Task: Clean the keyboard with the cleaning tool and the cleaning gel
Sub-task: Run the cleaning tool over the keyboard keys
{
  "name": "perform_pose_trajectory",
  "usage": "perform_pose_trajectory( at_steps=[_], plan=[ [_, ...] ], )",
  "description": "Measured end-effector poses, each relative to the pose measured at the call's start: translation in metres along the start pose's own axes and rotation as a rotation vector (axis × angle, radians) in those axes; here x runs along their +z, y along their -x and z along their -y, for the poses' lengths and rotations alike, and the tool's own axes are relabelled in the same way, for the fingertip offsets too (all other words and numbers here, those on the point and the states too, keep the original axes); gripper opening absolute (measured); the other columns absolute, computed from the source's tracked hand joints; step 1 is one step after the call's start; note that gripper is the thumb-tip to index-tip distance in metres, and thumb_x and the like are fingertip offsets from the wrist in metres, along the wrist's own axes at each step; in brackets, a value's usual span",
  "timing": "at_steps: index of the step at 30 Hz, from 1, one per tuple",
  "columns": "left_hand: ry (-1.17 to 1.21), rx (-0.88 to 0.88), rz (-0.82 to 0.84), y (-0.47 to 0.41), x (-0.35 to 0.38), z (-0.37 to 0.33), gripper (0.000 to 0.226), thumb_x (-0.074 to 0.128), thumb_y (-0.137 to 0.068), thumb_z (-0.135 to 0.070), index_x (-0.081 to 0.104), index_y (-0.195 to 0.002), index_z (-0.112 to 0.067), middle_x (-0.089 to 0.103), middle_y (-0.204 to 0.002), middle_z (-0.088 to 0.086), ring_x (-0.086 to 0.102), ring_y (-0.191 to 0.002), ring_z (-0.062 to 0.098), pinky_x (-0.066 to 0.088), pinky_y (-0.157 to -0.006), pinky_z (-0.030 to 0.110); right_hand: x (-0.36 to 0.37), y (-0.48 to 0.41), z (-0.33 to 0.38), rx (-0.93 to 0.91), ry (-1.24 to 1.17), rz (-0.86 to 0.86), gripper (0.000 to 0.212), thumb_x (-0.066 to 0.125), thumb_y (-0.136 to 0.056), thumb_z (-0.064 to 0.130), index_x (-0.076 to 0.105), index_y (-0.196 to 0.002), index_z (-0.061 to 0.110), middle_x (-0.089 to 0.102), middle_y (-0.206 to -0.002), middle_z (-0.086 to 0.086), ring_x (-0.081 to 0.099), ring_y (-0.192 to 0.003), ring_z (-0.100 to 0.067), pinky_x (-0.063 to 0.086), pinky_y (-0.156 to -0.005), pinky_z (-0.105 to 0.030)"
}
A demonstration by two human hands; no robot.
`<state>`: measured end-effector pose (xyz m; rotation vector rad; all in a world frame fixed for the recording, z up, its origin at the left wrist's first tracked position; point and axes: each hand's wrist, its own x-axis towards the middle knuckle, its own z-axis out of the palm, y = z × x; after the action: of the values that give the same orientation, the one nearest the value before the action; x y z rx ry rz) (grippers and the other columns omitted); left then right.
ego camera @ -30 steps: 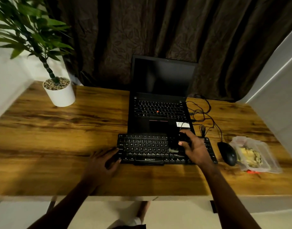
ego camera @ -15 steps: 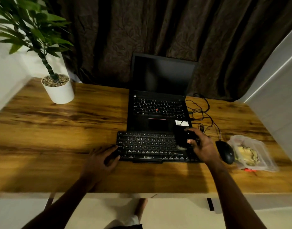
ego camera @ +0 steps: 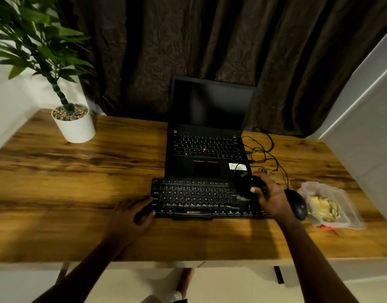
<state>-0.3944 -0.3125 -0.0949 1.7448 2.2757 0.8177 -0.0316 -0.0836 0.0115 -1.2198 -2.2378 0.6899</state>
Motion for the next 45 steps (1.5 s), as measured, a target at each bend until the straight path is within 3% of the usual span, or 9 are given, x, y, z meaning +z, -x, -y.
perform_pose_trajectory(
  at_steps=[5,11,16,21,25,32,37,40,45],
  plan=[
    [0.023,0.002,-0.030,0.001,-0.004,-0.006,0.066,0.037,-0.087,-0.074,0.060,-0.131,-0.031,0.066,-0.125,-0.002,0.060,-0.113,0.023,0.047,-0.095,0.045,0.023,-0.005,0.009,-0.030,-0.073,0.005,0.036,0.063,-0.092,0.011,0.055,-0.123,0.028,0.068,-0.105,-0.004,0.068,-0.088,-0.014,0.060,-0.065,-0.025],
    [0.026,-0.022,-0.023,0.003,-0.005,-0.010,0.072,0.030,-0.086,-0.080,0.059,-0.132,-0.033,0.065,-0.127,0.000,0.059,-0.116,0.024,0.045,-0.098,0.048,0.033,-0.017,0.018,-0.037,-0.049,0.014,0.041,0.063,-0.091,0.004,0.055,-0.126,0.025,0.066,-0.109,-0.007,0.067,-0.090,-0.016,0.051,-0.063,-0.007],
    [0.038,-0.007,-0.033,0.002,-0.007,-0.012,0.072,0.031,-0.086,-0.079,0.062,-0.129,-0.030,0.067,-0.125,0.000,0.060,-0.114,0.024,0.043,-0.096,0.045,0.025,-0.021,0.005,0.069,0.040,-0.056,0.050,0.062,-0.091,0.011,0.048,-0.126,0.043,0.060,-0.113,-0.007,0.061,-0.098,-0.019,0.061,-0.075,-0.035],
    [0.048,-0.011,-0.021,0.003,-0.007,-0.010,0.069,0.036,-0.086,-0.077,0.059,-0.132,-0.031,0.065,-0.127,-0.001,0.058,-0.116,0.023,0.045,-0.099,0.048,0.022,-0.012,0.018,0.002,-0.067,0.058,0.039,0.066,-0.090,0.008,0.055,-0.123,0.028,0.066,-0.102,-0.002,0.065,-0.087,-0.005,0.055,-0.061,-0.014],
    [0.031,-0.012,-0.034,0.001,-0.008,-0.011,0.070,0.034,-0.086,-0.078,0.062,-0.129,-0.031,0.066,-0.126,-0.001,0.060,-0.114,0.023,0.044,-0.098,0.045,0.020,-0.014,0.024,0.036,-0.155,0.144,0.039,0.067,-0.089,0.007,0.056,-0.118,0.030,0.063,-0.099,0.007,0.065,-0.087,-0.005,0.054,-0.060,-0.014],
    [0.033,-0.010,-0.026,0.001,-0.008,-0.011,0.071,0.030,-0.086,-0.079,0.062,-0.129,-0.032,0.066,-0.126,-0.004,0.060,-0.114,0.020,0.046,-0.096,0.041,0.032,-0.023,0.022,0.093,-0.024,-0.047,0.046,0.063,-0.090,0.006,0.052,-0.128,0.028,0.062,-0.111,0.000,0.063,-0.095,-0.012,0.049,-0.065,-0.011],
    [0.053,-0.028,-0.027,0.002,-0.004,-0.006,0.065,0.039,-0.085,-0.077,0.058,-0.132,-0.037,0.064,-0.128,-0.006,0.056,-0.116,0.020,0.045,-0.098,0.042,0.013,-0.006,0.022,0.027,-0.115,0.085,0.034,0.067,-0.089,0.007,0.058,-0.120,0.019,0.064,-0.098,0.008,0.066,-0.088,-0.007,0.059,-0.066,-0.021],
    [0.077,-0.053,-0.052,0.003,-0.006,-0.012,0.059,0.047,-0.083,-0.066,0.059,-0.132,-0.036,0.063,-0.128,-0.006,0.054,-0.117,0.021,0.045,-0.099,0.045,0.004,0.005,0.015,0.032,-0.110,0.080,0.037,0.070,-0.085,0.000,0.059,-0.115,0.020,0.064,-0.097,0.008,0.064,-0.085,0.007,0.049,-0.070,-0.005],
    [0.084,-0.024,-0.061,0.003,-0.007,-0.013,0.060,0.047,-0.083,-0.069,0.060,-0.130,-0.034,0.065,-0.126,-0.004,0.056,-0.115,0.020,0.046,-0.098,0.048,0.000,0.017,0.003,0.034,-0.076,0.037,0.039,0.069,-0.087,0.002,0.058,-0.118,0.022,0.066,-0.097,0.004,0.063,-0.084,0.005,0.049,-0.064,-0.006]
  ],
)
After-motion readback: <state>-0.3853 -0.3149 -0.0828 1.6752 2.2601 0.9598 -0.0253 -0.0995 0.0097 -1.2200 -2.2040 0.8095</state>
